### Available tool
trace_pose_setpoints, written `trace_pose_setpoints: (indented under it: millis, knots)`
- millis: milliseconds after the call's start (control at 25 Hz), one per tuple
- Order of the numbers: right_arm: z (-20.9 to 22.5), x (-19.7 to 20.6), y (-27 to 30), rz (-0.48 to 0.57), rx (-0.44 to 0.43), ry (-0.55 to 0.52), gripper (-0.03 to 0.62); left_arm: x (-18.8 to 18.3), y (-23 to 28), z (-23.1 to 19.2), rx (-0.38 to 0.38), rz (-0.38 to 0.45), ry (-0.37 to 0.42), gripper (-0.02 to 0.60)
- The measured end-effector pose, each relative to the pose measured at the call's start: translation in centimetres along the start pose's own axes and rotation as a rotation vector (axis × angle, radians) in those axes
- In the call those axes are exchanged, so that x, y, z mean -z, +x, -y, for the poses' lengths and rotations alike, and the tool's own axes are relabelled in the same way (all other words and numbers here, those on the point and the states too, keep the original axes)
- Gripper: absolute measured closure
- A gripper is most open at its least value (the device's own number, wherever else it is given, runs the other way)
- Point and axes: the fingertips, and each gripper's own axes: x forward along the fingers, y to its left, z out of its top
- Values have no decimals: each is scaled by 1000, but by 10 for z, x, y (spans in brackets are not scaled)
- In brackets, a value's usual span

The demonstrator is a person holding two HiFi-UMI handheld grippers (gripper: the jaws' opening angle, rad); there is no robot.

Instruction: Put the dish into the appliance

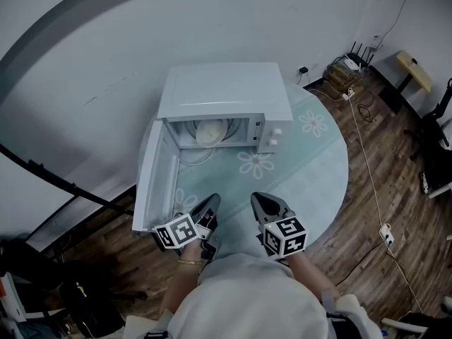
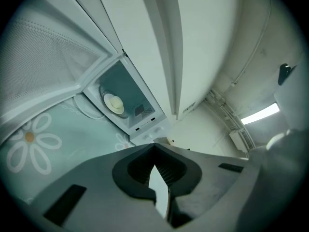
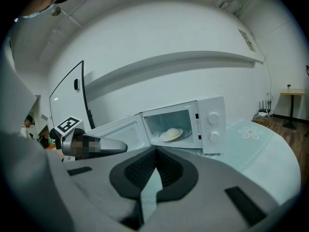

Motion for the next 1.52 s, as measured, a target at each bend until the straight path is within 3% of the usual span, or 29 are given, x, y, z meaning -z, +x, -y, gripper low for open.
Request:
trace_pose_setpoints:
  millis: [1520]
  knots:
    - [-8, 9, -5, -30, -42, -12, 589, 4, -9, -2, 20, 6, -58, 569]
